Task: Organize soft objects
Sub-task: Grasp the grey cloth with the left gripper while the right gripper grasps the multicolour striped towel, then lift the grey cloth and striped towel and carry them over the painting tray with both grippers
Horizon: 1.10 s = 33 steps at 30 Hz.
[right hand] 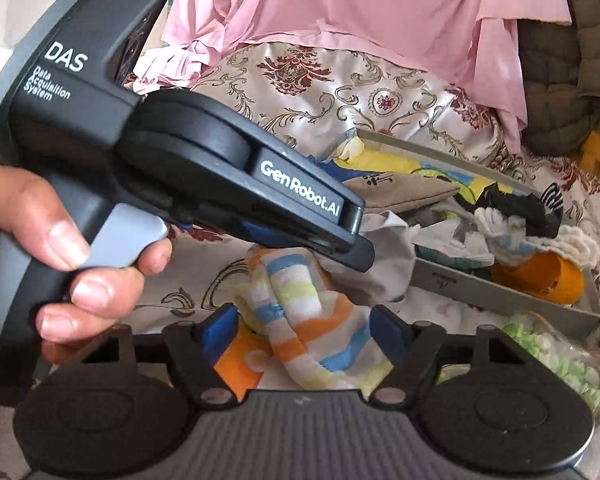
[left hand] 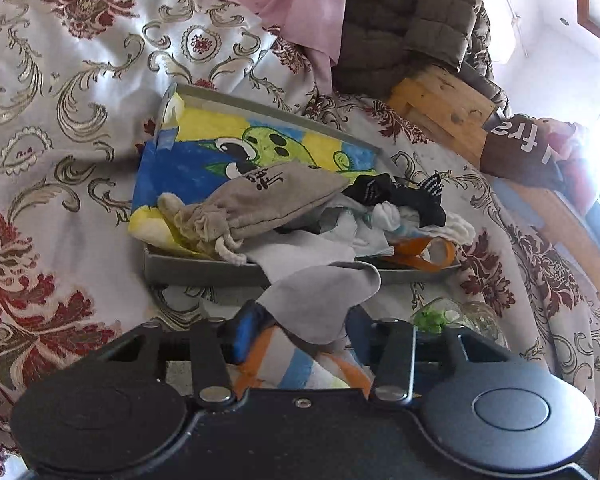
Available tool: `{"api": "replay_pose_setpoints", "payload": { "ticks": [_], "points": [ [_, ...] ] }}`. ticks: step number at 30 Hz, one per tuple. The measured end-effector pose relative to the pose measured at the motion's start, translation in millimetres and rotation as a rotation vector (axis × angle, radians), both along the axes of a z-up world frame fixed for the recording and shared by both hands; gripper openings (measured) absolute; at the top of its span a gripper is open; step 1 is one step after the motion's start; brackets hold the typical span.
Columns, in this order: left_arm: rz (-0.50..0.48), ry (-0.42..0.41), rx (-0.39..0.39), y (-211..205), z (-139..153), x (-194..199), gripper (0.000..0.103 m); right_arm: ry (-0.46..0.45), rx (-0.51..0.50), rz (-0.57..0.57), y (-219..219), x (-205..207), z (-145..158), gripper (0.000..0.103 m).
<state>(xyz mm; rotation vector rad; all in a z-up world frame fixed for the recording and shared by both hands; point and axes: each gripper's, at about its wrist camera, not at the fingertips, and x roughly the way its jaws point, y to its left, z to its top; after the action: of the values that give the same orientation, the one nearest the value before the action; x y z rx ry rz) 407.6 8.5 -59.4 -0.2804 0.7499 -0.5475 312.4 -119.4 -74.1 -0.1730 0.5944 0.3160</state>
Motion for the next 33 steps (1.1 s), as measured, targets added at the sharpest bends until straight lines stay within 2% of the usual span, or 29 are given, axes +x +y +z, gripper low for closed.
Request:
{"api": "replay_pose_setpoints", "payload": {
  "ticks": [3, 5, 7, 9, 11, 13, 20, 26, 33],
  "points": [
    [-0.001, 0.017, -0.022, 1.6, -1.7, 2.2, 0.034, 0.010, 0.017, 0.005, -0.9, -0.3, 0.4, 0.065],
    [0.005, 0.026, -0.030, 3.1, -3.0, 3.0, 0.028, 0.022, 0.034, 0.002, -2.9, 0.2, 0.1, 0.053],
    [0.016, 0.036, -0.040, 5.2, -4.3, 4.1, 0.014, 0.037, 0.059, -0.006, -5.8, 0.8, -0.6, 0.044],
    [0.029, 0.050, -0.060, 8.6, -5.6, 5.0, 0.011, 0.046, 0.080, -0.019, -9.7, 1.4, -0.5, 0.035],
    [0.043, 0.059, -0.079, 10.9, -5.7, 5.0, 0.008, 0.043, 0.089, -0.027, -12.1, 0.8, 0.2, 0.021],
    [0.052, 0.060, -0.084, 12.0, -4.3, 3.7, 0.007, 0.030, 0.100, -0.032, -13.9, -1.2, 1.9, 0.017],
    [0.102, -0.010, -0.098, 17.5, 22.4, -15.4, 0.005, -0.057, 0.109, -0.037, -15.8, -18.9, 19.3, 0.012],
    [0.169, -0.073, -0.153, 32.0, 58.7, -47.2, 0.005, -0.096, 0.145, -0.046, -27.1, -48.1, 40.7, 0.012],
    [0.196, -0.137, -0.127, 36.1, 96.8, -91.4, 0.005, -0.146, 0.213, -0.101, -55.8, -78.9, 67.1, 0.012]
  ]
}}
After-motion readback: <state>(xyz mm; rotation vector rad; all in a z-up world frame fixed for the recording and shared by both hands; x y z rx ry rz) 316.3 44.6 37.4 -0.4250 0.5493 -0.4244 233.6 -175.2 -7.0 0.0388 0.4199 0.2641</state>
